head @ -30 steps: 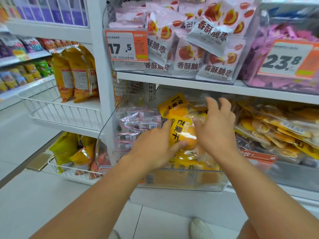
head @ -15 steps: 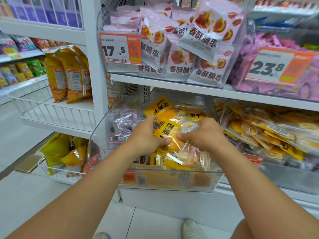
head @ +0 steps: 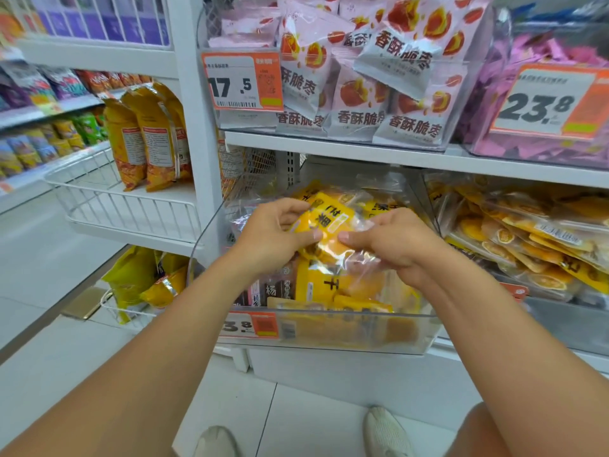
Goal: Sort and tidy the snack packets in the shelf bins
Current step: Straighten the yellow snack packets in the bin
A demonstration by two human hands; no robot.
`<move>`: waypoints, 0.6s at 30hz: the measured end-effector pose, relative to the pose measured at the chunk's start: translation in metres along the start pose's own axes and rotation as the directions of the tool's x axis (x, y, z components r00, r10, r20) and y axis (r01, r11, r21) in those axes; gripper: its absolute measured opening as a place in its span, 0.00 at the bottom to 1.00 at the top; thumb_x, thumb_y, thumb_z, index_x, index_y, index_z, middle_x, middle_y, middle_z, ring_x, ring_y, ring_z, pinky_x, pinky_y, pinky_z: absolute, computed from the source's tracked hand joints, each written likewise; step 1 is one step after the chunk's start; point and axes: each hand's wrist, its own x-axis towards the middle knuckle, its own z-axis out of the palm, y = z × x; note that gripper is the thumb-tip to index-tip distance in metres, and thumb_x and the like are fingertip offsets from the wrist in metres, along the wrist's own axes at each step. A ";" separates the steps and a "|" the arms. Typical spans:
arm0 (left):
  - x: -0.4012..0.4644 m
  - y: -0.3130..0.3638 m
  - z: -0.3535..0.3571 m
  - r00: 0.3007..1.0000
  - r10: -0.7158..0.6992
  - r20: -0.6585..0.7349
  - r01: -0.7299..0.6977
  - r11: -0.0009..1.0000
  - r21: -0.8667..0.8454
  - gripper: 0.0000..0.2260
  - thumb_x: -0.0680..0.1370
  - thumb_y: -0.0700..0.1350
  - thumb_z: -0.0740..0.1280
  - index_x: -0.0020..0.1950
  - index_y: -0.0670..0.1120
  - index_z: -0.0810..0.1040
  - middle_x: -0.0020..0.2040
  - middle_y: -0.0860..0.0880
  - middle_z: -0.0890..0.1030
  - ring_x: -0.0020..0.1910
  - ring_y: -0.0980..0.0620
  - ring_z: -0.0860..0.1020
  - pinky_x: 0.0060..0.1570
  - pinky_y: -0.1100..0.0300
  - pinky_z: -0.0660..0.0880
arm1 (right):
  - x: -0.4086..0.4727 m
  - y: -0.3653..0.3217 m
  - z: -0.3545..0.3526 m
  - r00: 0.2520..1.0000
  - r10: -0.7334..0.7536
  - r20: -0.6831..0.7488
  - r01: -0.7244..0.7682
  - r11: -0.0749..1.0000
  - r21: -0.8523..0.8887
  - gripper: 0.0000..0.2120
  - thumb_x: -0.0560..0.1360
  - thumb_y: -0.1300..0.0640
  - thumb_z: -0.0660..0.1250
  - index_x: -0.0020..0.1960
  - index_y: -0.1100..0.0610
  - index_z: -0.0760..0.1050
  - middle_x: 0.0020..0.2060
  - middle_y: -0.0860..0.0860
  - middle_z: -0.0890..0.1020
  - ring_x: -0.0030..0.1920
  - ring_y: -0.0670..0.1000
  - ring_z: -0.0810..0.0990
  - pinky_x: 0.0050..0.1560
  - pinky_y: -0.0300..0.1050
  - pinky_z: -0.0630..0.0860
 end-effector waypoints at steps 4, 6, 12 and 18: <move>-0.003 0.010 -0.014 0.994 0.002 -0.113 -0.025 0.980 -0.200 0.17 0.76 0.45 0.74 0.64 0.50 0.79 0.57 0.47 0.83 0.55 0.47 0.83 0.58 0.46 0.80 | 0.000 -0.011 0.012 0.996 0.024 0.091 -0.047 0.965 0.259 0.17 0.72 0.65 0.74 0.60 0.68 0.79 0.50 0.61 0.86 0.45 0.58 0.86 0.48 0.55 0.83; -0.005 0.012 -0.022 0.987 -0.056 -0.149 0.010 0.956 -0.293 0.19 0.74 0.48 0.76 0.64 0.52 0.78 0.59 0.47 0.82 0.55 0.46 0.83 0.57 0.44 0.80 | -0.003 -0.014 0.025 0.987 0.040 0.153 -0.091 0.937 0.338 0.14 0.75 0.65 0.71 0.60 0.67 0.78 0.51 0.60 0.85 0.47 0.59 0.86 0.49 0.55 0.83; -0.014 0.008 -0.060 0.931 -0.014 -0.364 0.003 1.000 -0.030 0.25 0.76 0.53 0.73 0.72 0.51 0.72 0.65 0.53 0.77 0.62 0.53 0.77 0.61 0.51 0.76 | 0.004 -0.020 0.073 0.997 0.075 0.032 -0.081 0.884 0.461 0.12 0.73 0.68 0.72 0.56 0.65 0.77 0.49 0.61 0.84 0.38 0.59 0.86 0.36 0.56 0.84; -0.027 -0.017 -0.076 0.980 0.133 0.146 -0.196 0.747 0.636 0.46 0.63 0.78 0.65 0.76 0.55 0.67 0.74 0.56 0.68 0.73 0.57 0.65 0.72 0.55 0.62 | 0.002 -0.001 0.122 0.993 0.116 0.010 -0.112 0.926 0.360 0.07 0.76 0.65 0.67 0.54 0.65 0.77 0.38 0.59 0.82 0.43 0.61 0.85 0.51 0.58 0.82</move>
